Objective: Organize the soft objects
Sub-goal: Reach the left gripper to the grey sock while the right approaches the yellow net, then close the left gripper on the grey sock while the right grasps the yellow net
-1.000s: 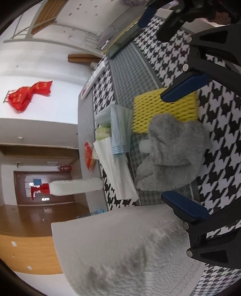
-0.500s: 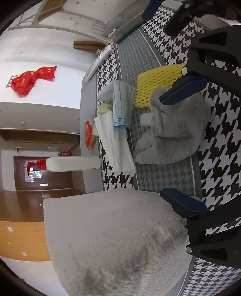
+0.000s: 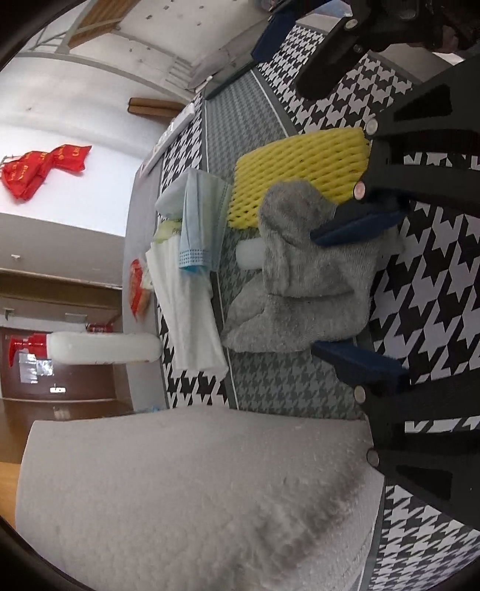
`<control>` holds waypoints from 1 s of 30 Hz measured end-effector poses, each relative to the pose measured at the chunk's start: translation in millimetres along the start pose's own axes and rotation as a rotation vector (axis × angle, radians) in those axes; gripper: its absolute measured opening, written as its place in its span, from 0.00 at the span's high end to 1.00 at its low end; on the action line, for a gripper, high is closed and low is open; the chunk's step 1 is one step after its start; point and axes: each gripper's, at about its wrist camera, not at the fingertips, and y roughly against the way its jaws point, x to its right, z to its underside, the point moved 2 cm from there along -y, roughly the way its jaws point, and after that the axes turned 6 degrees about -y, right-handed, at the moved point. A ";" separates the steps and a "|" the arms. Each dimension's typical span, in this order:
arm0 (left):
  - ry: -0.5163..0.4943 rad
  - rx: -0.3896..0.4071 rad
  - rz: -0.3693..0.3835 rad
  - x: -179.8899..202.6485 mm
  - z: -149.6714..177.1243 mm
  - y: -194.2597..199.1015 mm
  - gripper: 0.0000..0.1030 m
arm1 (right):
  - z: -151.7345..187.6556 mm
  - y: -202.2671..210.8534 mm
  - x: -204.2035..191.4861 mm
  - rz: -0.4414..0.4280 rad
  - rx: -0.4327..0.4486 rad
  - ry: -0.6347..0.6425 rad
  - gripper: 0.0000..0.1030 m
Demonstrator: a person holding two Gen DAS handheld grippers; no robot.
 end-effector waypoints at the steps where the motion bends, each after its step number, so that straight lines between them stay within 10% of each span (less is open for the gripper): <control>1: -0.001 0.000 0.009 0.1 0.0 0.2 0.53 | -0.6 -0.6 -0.9 0.000 -0.001 0.002 0.00; 13: 0.002 0.040 0.111 -0.4 -1.7 5.5 0.85 | -0.8 -23.4 -16.0 -0.017 -0.084 0.039 0.00; 30: 0.023 0.183 0.189 -5.9 -5.5 28.4 0.86 | 10.2 -46.0 -33.2 -0.069 -0.220 0.049 0.51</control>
